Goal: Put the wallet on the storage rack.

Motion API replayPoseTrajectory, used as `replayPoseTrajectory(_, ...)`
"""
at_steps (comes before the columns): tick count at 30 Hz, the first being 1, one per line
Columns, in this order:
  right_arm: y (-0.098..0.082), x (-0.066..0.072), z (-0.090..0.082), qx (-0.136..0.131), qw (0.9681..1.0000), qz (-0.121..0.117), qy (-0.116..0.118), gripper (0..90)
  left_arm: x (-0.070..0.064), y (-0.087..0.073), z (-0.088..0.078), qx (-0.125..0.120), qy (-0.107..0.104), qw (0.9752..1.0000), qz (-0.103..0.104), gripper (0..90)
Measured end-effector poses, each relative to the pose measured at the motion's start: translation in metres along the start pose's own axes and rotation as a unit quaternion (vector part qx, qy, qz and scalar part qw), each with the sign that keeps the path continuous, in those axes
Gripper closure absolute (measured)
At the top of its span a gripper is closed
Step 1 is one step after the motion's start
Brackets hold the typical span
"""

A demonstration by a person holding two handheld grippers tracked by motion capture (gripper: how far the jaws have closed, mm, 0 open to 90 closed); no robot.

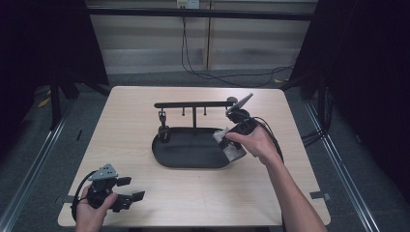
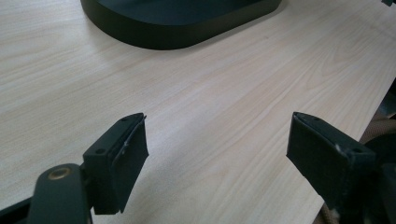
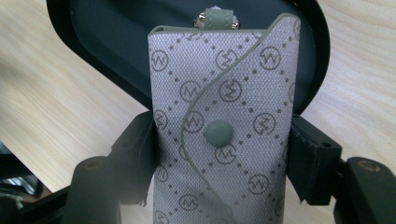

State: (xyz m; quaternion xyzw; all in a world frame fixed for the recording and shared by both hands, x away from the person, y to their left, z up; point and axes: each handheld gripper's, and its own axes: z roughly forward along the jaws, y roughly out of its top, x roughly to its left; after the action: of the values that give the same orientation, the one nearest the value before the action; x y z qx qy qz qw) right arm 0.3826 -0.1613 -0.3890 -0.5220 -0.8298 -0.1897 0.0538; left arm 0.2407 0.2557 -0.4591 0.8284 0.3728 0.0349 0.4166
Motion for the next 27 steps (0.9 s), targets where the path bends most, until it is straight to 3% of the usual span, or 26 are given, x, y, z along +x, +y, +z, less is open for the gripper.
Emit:
replayPoseTrajectory(9,0.008,0.0,0.01,-0.017,0.9997,0.015,0.001,34.0,0.0,0.0,-0.001,-0.002,-0.001,1.0,-0.003,20.1)
replayPoseTrajectory(14,0.01,-0.001,0.019,-0.039,0.9989,0.026,0.009,34.0,0.001,0.0,-0.001,-0.003,-0.003,1.0,-0.003,20.1)
replayPoseTrajectory(22,0.004,-0.016,0.026,-0.075,0.9951,0.063,0.014,34.0,0.001,0.0,-0.001,-0.002,-0.002,1.0,-0.002,20.1)
replayPoseTrajectory(27,0.001,-0.021,0.034,-0.086,0.9939,0.067,0.019,33.9,0.0,-0.001,0.0,0.001,-0.002,1.0,-0.004,20.1)
